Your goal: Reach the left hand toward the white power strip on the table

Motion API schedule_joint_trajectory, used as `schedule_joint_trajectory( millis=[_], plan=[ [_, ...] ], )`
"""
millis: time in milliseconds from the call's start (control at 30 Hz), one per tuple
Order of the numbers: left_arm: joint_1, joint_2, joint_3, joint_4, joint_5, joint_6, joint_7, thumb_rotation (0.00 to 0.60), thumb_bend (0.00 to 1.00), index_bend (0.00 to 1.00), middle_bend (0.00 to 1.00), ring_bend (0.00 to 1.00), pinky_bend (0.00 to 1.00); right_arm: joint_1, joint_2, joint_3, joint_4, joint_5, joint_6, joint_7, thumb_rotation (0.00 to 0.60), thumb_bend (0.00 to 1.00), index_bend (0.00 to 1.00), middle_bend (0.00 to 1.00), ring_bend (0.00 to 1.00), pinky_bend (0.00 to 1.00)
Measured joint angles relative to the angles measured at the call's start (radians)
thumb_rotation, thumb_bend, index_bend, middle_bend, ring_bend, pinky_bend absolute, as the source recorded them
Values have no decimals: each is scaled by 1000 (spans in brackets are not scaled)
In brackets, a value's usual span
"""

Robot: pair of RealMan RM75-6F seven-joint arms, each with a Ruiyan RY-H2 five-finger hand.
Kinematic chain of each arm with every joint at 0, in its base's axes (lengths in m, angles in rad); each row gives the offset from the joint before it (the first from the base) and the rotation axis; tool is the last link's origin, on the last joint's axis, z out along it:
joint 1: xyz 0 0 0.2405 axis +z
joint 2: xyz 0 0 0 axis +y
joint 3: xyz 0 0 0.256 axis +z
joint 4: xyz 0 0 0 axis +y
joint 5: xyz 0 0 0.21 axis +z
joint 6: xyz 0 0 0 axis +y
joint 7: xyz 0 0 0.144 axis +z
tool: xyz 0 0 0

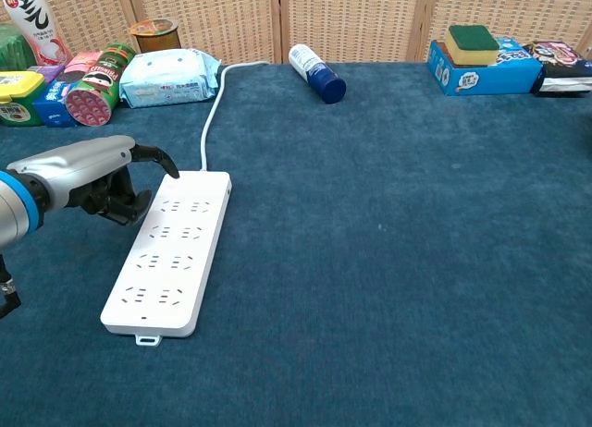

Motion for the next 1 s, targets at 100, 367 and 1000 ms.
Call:
schedule_joint_trajectory(
  millis=[100, 367, 1000],
  plan=[
    [-9, -11, 1, 14, -3, -9, -2, 600, 676, 233, 1000, 1000, 1000, 1, 0, 1, 2, 3, -1, 4, 600, 0, 0, 11, 0, 0],
    [-35, -39, 0, 40, -30, -17, 14, 600, 675, 233, 1000, 1000, 1000, 1, 2, 3, 5, 7, -1, 13, 600, 0, 0, 11, 0, 0],
    [-56, -46, 14, 51, -65, -22, 15, 600, 673, 234, 1000, 1000, 1000, 2, 3, 2, 7, 6, -2, 17, 600, 0, 0, 11, 0, 0]
  ],
)
